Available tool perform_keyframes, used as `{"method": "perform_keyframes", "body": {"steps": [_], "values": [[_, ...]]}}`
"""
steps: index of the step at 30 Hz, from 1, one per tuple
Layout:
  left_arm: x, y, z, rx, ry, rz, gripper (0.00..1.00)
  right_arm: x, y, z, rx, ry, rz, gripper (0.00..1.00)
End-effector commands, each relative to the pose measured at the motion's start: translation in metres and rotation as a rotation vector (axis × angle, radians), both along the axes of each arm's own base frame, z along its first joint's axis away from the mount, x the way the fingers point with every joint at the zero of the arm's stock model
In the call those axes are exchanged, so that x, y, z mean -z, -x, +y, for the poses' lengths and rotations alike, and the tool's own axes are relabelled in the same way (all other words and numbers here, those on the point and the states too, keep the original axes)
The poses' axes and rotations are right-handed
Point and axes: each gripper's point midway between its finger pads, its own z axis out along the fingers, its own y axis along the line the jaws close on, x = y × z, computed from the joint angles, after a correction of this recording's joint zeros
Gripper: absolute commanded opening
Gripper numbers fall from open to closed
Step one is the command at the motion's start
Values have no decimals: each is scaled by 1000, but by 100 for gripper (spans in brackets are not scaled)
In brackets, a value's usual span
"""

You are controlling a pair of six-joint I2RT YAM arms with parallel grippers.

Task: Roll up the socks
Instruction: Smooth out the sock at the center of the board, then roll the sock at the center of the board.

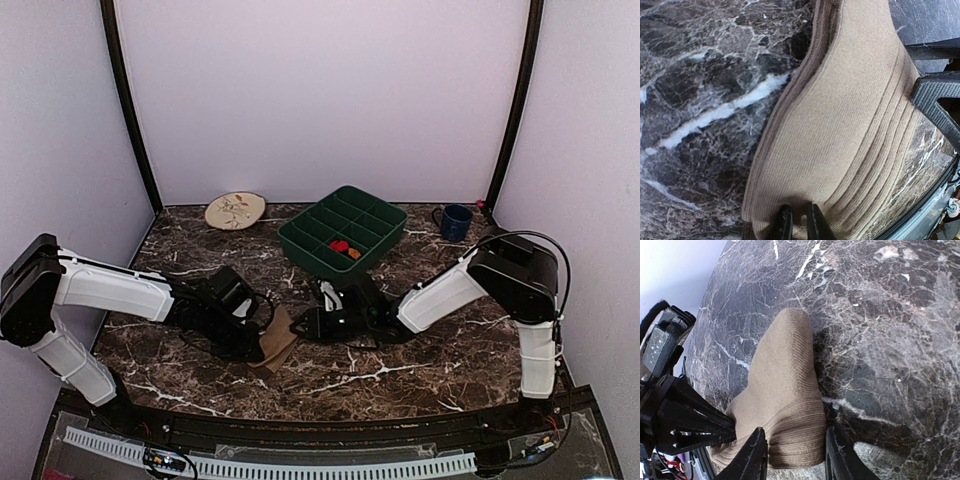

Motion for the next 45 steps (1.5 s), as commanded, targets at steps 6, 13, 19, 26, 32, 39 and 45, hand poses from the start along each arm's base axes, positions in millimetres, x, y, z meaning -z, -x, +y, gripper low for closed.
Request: {"method": "perform_keyframes", "body": {"steps": [6,13,19,26,32,39,45], "values": [[9,5,6,2,-32,15,15,47,22,-17,26,76,162,27],[10,6,8,5,-37,14,15,47,17,-19,59,48,191,14],[10,6,9,5,-39,11,15,43,10,-22,46,86,135,8],[9,4,6,3,-32,10,15,31,4,-18,-51,239,-72,0],[2,1,3,-19,-13,0,15,30,5,-19,-105,424,-272,0],[-11,-6,2,-54,3,-27,17,26,12,-24,-120,573,-473,0],[-26,-16,6,-104,31,-54,20,19,12,-33,-127,675,-636,0]]}}
